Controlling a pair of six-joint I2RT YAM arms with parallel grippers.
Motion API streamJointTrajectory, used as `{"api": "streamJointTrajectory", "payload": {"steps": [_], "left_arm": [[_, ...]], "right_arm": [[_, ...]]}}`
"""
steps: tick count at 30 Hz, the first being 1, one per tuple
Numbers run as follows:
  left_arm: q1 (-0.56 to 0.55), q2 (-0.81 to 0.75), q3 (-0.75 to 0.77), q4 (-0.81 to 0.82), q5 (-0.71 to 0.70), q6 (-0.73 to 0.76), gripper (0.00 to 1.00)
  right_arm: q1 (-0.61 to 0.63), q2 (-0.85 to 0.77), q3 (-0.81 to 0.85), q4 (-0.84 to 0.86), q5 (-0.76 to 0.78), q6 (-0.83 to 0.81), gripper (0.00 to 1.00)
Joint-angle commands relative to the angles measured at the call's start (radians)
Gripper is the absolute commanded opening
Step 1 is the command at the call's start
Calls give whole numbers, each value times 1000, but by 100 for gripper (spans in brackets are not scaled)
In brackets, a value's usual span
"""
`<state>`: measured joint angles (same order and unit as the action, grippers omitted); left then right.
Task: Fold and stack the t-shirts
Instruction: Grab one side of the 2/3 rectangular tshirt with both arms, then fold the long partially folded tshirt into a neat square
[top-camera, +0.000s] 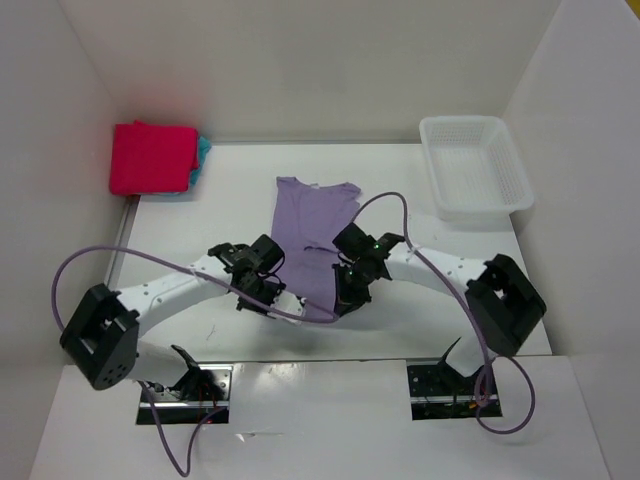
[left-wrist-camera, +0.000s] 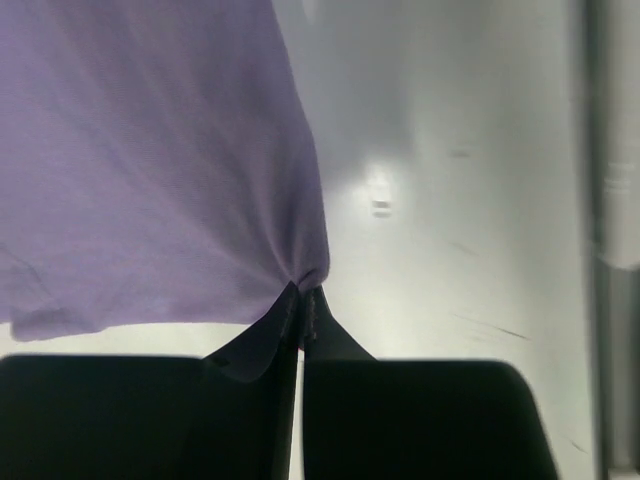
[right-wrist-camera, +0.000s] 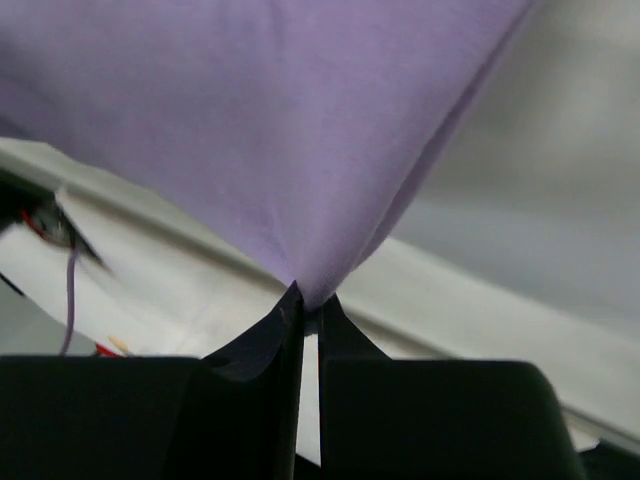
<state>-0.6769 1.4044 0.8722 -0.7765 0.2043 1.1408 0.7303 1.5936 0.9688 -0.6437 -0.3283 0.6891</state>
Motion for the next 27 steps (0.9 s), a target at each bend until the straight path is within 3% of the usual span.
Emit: {"api": "streamJointTrajectory", "payload": {"steps": [1,9,16,19,24,27], "left_arm": [[-49,-106,37,-277,79,-118,0],[-58,-144,295,-495,228,-150,0],[55,-30,476,-428,303,-225,0],[144,36,525,-396,362,-272,0],[246,116,602,-254,334,-364,0],[293,182,649,-179,325,-409,0]], "right_arm": [[95,-121,-24,-128,-2,93,0],[147,-369,-18,-235,-72,207,0],[117,-299,71,-235,-94,165,0],[11,-250,96,-263,-141,80,0],[-253,-151,166,-274,-273,-98,0],[-324,-65,232,-274,-307,-170,0]]}}
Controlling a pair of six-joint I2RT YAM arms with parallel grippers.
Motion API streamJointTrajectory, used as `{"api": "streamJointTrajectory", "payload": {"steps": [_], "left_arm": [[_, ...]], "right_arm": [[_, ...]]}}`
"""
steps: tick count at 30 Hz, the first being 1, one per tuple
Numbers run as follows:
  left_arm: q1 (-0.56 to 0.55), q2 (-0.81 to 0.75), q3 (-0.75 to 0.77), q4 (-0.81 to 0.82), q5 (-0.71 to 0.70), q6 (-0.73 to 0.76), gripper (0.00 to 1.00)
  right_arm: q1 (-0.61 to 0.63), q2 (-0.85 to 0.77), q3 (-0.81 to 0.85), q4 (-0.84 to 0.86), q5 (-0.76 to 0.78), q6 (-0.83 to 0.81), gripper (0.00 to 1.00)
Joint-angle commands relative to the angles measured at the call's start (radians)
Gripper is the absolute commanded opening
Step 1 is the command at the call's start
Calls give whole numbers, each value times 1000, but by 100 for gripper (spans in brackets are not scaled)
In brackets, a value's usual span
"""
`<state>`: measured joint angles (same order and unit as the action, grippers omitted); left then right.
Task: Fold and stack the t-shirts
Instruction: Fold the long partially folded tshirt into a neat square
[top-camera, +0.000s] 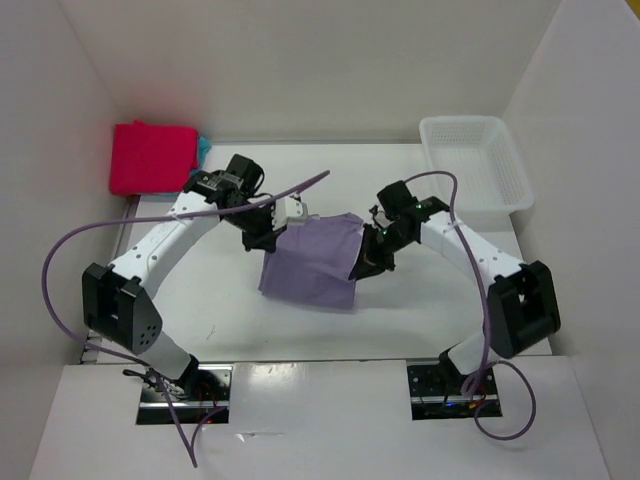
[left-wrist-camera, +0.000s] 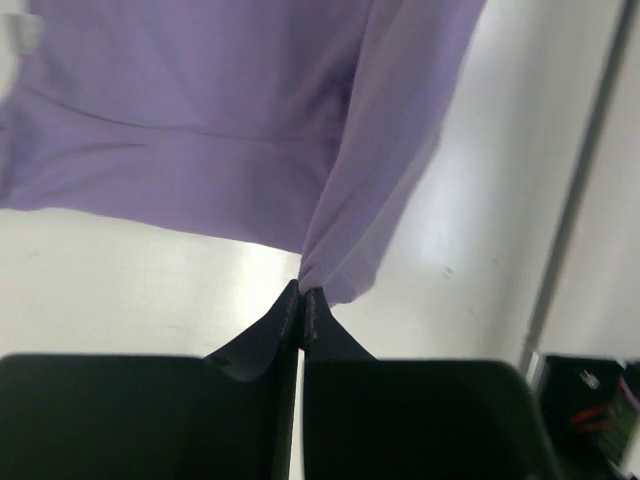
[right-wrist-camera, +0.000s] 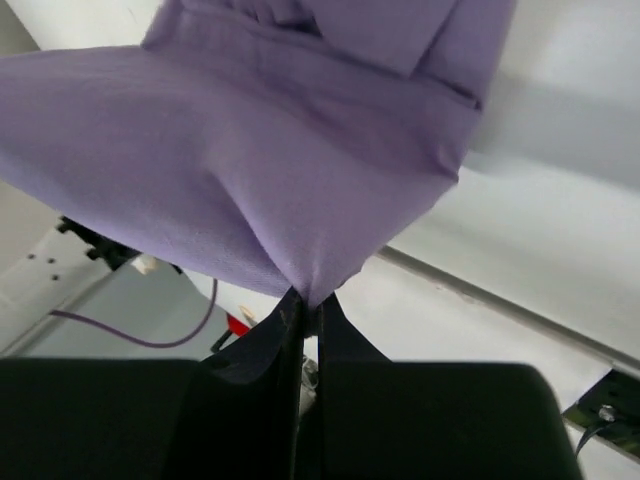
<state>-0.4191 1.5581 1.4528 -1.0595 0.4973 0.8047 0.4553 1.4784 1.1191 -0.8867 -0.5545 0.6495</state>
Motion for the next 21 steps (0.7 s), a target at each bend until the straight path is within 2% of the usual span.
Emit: {"api": "streamJointTrajectory", "payload": {"steps": [1,7,10,21], "left_arm": [[36,57,81,124,23,-82,0],[82,163,159,266,12,-153,0],[115,210,196,305,36,-197,0],[124,324,219,424,10,-259,0]], "right_arm": [[-61,122,128,-31,-94,-149,0],[-164,319,287,-44,-125,-231,0],[-211,342,361,-44,-134,-222,0],[-244,594,541,38,-194,-191,0]]}}
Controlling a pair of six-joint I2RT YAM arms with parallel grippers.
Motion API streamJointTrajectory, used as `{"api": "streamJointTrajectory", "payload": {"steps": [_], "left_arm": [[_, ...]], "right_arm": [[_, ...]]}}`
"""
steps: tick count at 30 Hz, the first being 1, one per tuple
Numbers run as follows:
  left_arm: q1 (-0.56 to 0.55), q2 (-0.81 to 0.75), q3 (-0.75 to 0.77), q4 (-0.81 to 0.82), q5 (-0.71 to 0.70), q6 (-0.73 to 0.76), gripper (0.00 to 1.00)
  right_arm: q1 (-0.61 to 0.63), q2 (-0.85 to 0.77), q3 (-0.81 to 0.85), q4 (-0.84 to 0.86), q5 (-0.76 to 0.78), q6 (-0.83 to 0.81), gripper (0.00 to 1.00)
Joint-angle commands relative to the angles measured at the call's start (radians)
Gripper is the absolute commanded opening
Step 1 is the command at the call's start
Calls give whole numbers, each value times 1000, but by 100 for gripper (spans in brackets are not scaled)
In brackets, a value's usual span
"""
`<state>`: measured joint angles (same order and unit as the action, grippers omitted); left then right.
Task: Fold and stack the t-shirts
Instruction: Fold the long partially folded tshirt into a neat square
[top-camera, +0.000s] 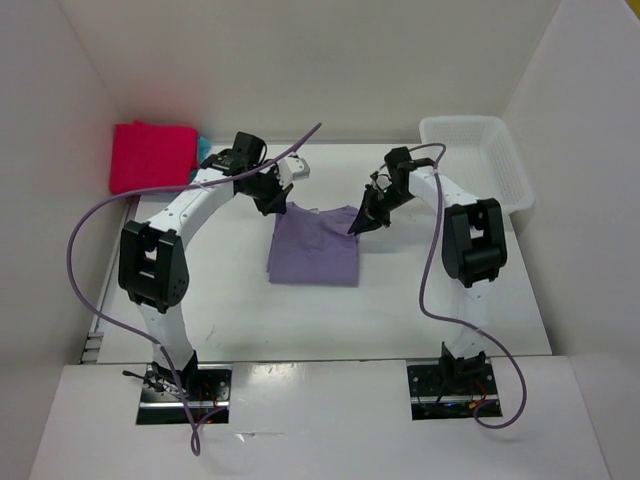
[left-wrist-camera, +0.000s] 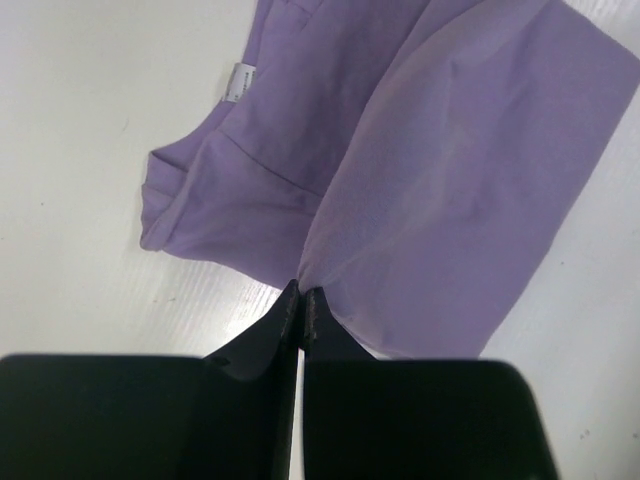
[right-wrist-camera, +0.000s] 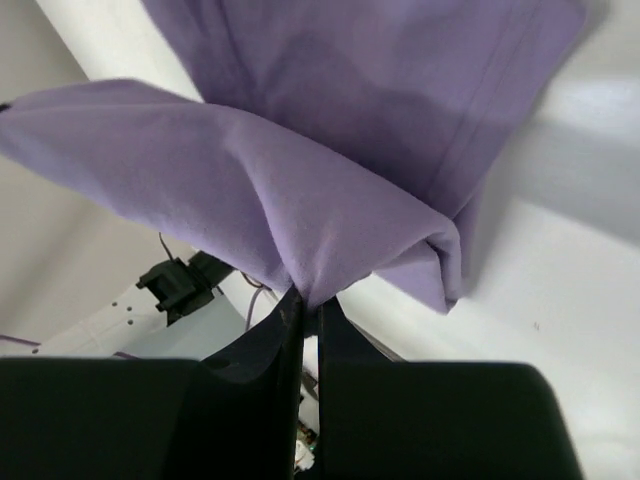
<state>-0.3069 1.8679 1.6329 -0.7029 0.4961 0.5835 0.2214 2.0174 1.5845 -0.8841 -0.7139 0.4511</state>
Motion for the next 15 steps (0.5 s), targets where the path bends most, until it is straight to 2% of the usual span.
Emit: {"api": "streamJointTrajectory", "payload": {"steps": [1,10,12,15], "left_arm": [[12,14,39,89,3,-37,0],[12,78,-5,189,-60,-56,0],[22,106,24,189,-60,-67,0],[32,163,60,207,-70,-91,1]], "right_arm": [[-10,75,94,36,-35,8,0],[-28,219,298,122,-27,84,0],[-37,251,318,122,-12,84,5],[-37,273,350,152,-1,106,35]]}}
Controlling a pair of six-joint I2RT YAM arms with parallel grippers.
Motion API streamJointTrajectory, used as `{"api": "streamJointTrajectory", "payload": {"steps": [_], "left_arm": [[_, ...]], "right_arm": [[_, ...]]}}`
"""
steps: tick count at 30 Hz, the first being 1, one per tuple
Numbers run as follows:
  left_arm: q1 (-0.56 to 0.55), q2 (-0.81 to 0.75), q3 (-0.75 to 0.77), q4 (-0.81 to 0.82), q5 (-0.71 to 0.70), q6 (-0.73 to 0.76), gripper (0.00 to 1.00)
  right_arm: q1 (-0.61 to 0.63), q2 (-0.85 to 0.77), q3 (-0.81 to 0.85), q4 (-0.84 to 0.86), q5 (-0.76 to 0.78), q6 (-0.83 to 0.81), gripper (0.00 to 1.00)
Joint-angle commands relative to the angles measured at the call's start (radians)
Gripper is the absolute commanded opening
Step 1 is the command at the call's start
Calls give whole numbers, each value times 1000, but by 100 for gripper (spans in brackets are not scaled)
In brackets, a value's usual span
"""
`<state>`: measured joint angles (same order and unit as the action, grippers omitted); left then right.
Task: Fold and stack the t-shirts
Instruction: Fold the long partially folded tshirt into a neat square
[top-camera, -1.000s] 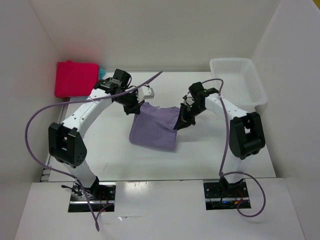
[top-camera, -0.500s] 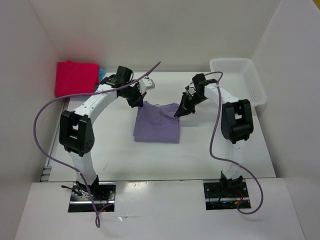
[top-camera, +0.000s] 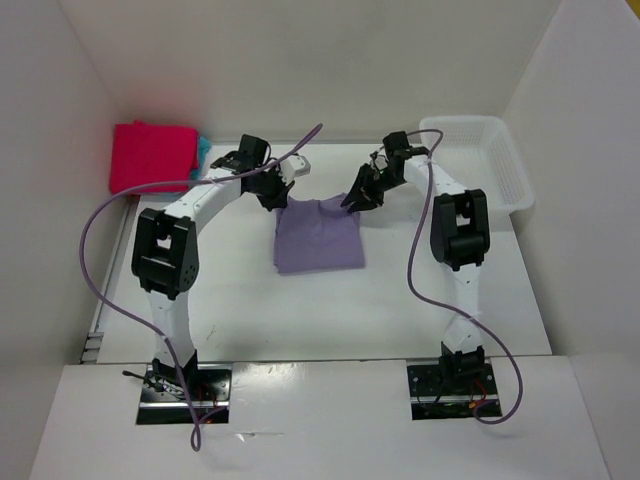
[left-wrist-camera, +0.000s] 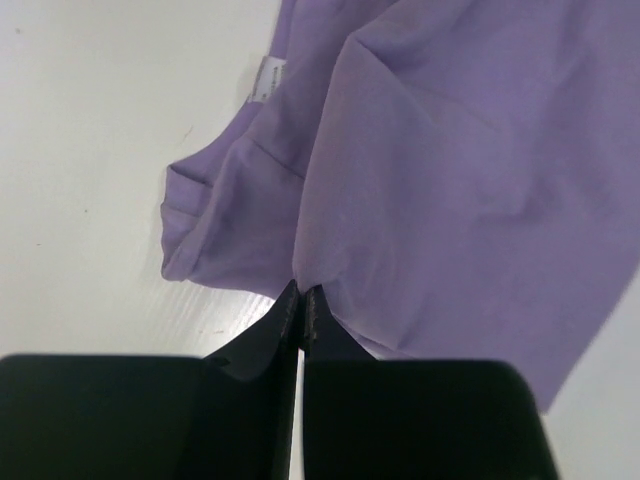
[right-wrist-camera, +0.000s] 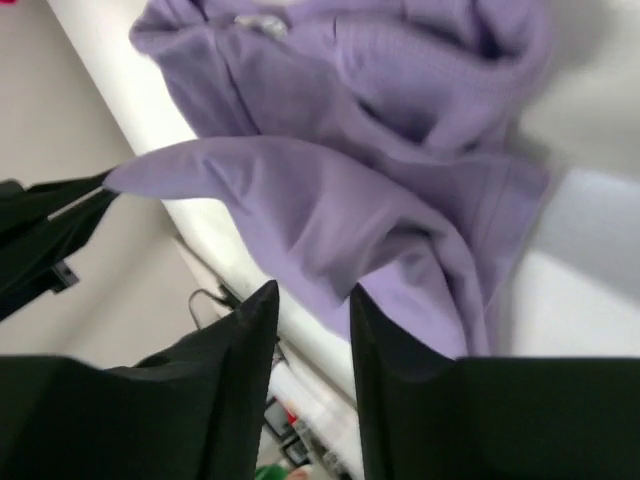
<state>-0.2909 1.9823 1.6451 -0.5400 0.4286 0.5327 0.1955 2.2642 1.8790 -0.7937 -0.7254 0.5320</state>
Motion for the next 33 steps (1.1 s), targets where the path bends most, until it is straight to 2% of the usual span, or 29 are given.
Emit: {"api": "streamJointTrajectory", "payload": {"steps": [1,2,7,10,11,14,19,23,28,32,33], "left_arm": [[16,71,48,60,-13,-51,1],[16,72,48,87,-13,-60,4],[35,107,58,135,-63,-79,6],[35,116,48,158,-85,-88,6],[35,116,48,173,-103,-88,6],[44,136,48,187,-113,-111,6],[44,185,94,199,-160,-148,11],[44,185,94,212,-205,-148,13],[53,194,94,244,-249,-157,22],[62,219,119,244,-275,-169,25],[62,231,119,244,-275,-169,28]], "right_arm": [[-11,40,69,95,11,25,42],[-11,40,69,117,11,37,48],[-11,-3,150,180,174,40,50],[33,-67,134,169,312,-24,36],[44,-83,82,156,339,-33,22],[79,-117,-25,165,374,-44,0],[128,-65,-67,186,357,-55,0],[128,55,75,174,432,-35,0],[90,161,253,136,518,-13,0],[68,239,338,85,544,-23,0],[68,239,359,85,544,-32,0]]}}
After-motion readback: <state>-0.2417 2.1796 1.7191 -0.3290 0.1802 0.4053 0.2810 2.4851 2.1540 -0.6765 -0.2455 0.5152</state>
